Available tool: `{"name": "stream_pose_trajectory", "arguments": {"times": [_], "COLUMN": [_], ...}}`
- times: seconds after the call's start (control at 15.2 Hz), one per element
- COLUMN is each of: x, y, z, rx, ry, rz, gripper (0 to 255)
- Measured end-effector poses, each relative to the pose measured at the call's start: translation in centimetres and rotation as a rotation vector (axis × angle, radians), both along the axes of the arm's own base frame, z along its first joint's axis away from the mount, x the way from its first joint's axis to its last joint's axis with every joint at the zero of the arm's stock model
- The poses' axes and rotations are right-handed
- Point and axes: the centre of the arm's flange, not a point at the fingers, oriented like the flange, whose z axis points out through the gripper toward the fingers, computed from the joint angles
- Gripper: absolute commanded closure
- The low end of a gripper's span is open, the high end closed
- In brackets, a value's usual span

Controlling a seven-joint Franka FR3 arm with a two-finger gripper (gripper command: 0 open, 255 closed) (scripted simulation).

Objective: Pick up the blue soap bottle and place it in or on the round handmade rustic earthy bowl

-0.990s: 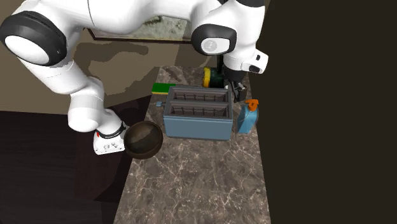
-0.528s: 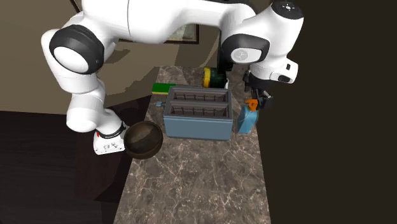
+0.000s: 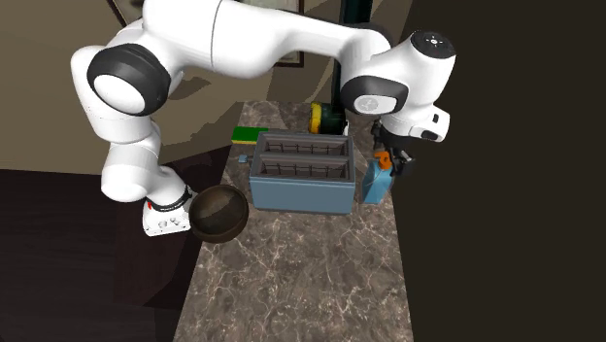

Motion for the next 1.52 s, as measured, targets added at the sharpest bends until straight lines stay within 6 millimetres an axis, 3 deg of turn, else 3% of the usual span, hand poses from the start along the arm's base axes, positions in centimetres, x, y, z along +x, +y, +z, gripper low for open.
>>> {"name": "stream_pose_trajectory", "arguments": {"times": [0.4, 0.46, 1.12, 1.52], "x": [0.0, 0.0, 0.0, 0.0], "y": [0.1, 0.1, 0.1, 0.1], "z": [-0.3, -0.3, -0.2, 2.3], "rx": [0.0, 0.0, -0.001, 0.0], "ry": [-0.001, -0.001, -0.002, -0.001], "rz": [0.0, 0.0, 0.0, 0.0], "gripper": [0, 255, 255, 255]}}
